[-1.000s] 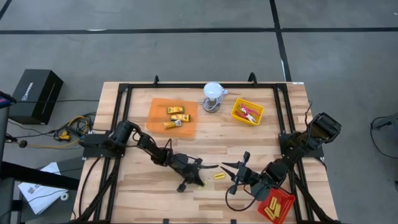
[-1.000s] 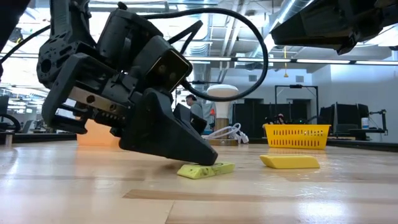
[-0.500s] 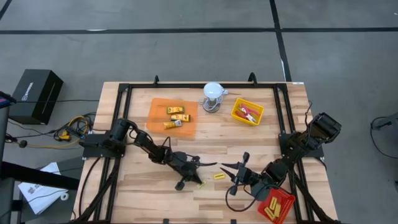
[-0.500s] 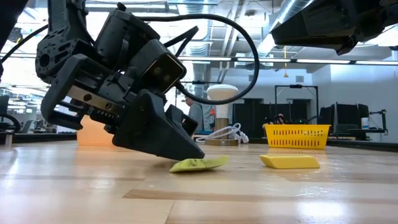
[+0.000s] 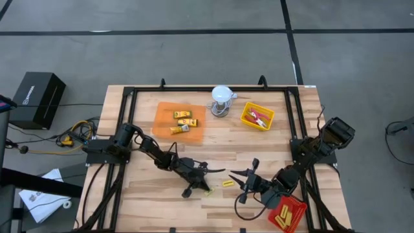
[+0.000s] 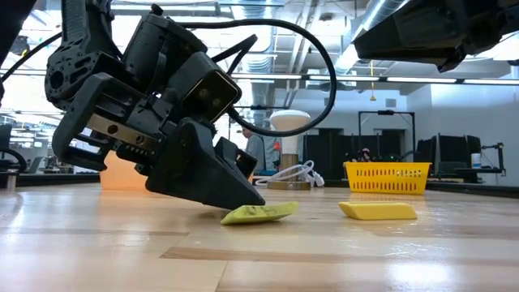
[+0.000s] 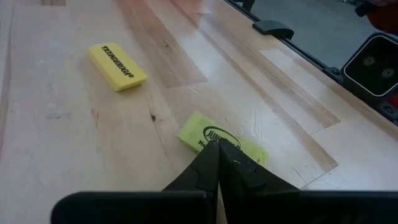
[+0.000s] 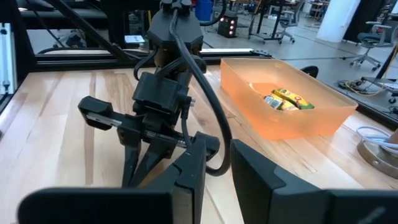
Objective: Pick & Place School Supplies
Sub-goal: Adjust the green eraser, then put the yellow eraser into the red bin
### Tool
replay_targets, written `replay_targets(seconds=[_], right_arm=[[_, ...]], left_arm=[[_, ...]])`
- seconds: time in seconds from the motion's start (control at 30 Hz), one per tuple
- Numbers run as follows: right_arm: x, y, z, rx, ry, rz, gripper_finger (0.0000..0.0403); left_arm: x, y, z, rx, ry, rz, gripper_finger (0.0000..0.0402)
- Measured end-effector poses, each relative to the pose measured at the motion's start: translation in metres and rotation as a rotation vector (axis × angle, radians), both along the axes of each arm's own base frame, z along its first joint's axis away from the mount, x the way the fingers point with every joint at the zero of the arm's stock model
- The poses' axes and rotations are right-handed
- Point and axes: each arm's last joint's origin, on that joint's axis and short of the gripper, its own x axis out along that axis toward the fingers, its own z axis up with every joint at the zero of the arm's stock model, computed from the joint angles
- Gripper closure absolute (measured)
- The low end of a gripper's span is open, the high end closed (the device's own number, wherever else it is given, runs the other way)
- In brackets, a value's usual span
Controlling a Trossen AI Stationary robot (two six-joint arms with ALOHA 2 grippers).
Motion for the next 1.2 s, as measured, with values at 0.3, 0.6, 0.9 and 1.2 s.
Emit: replay_targets(seconds=[0.3, 0.6, 0.9, 1.2], right_arm=[[0.0, 0.0, 0.0, 0.003, 0.003, 0.008, 0.0336], [0.0, 0.0, 0.0, 0.006, 0.001, 0.008, 0.0336], [0.0, 0.001, 0.0, 0.012, 0.001, 0.016, 0.0336], [0.0, 0.001, 0.0, 0.017, 0.006, 0.03, 0.0336]], left_arm=[[0.0, 0.001, -0.001, -0.004, 0.006, -0.014, 0.0401], [0.001, 0.006, -0.001, 0.001, 0.007, -0.019, 0.0401], [0.001, 0.018, -0.004, 0.04, 0.003, -0.029, 0.0401], [-0.001, 0.034, -0.005, 0.054, -0.009, 0.001, 0.0401]])
